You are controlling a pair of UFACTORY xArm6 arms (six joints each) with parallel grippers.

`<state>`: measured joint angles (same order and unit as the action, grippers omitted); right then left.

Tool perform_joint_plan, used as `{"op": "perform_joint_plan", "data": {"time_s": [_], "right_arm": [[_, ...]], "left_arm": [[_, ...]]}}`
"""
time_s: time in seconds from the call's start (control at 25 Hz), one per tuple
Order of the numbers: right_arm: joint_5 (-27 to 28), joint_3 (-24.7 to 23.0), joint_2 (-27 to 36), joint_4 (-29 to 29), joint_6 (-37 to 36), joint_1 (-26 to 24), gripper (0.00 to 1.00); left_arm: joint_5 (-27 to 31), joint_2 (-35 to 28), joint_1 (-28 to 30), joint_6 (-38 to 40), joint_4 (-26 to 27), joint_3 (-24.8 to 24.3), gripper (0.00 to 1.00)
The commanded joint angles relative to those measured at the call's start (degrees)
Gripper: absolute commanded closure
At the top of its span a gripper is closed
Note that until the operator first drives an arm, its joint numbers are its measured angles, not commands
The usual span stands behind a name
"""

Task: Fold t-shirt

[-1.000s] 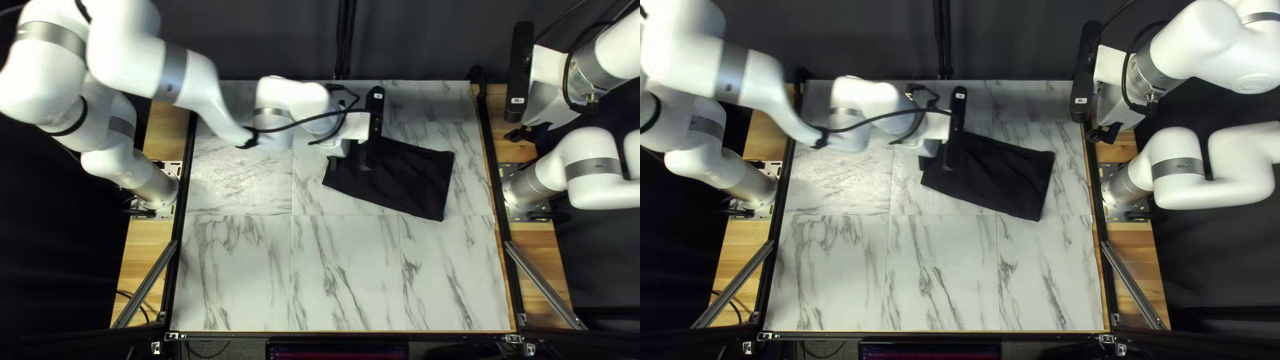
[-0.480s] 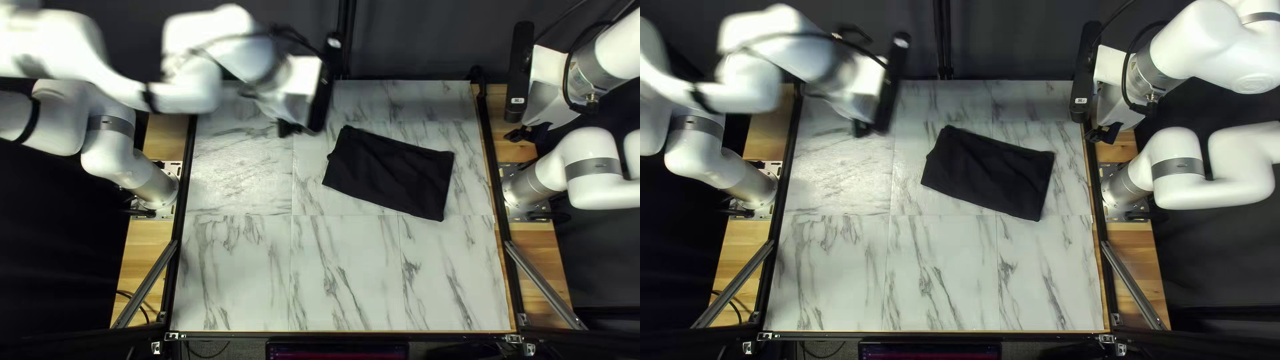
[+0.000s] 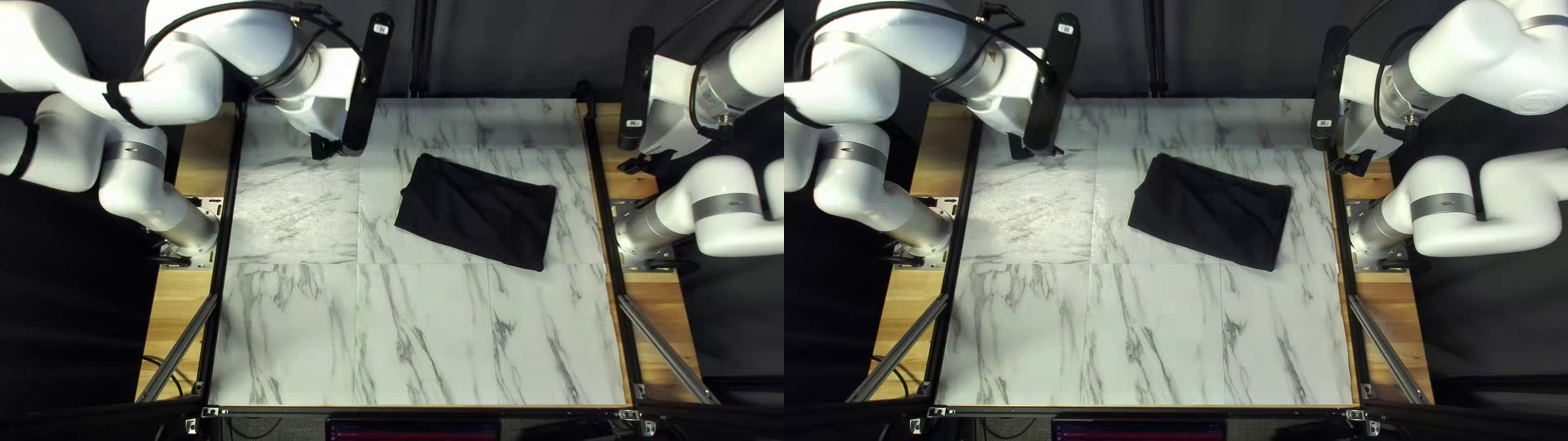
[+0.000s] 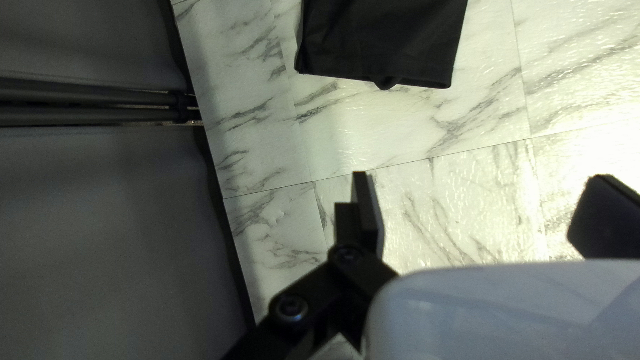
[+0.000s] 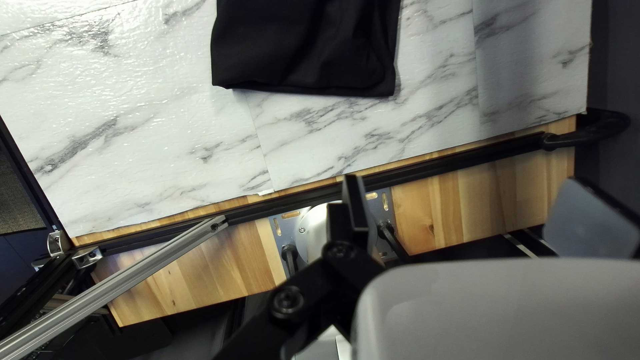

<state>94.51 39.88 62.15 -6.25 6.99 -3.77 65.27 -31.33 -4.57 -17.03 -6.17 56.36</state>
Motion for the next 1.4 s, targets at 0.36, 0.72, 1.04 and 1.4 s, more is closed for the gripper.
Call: {"op": "perform_joint_plan", "data": {"time_s": [0.36, 0.72, 1.04, 1.4], "right_arm": [[-9.1, -5.6, -6.6, -0.2, -0.3, -2.3, 0.0], [-35.4, -19.9, -20.8, 1.3, 4.9, -3.3, 0.0], [-49.2, -31.2, -20.9, 9.9, -6.2, -11.1, 0.0], [-48.1, -35.7, -19.2, 18.6, -24.8, -19.8, 0.0]], "left_arm": [[0.0, 0.0, 0.0, 0.0, 0.0, 0.0, 0.0], [0.0, 0.0, 0.0, 0.0, 0.0, 0.0, 0.0], [0.0, 0.0, 0.0, 0.0, 0.0, 0.0, 0.0], [0.0, 0.0, 0.0, 0.0, 0.0, 0.0, 0.0]]}}
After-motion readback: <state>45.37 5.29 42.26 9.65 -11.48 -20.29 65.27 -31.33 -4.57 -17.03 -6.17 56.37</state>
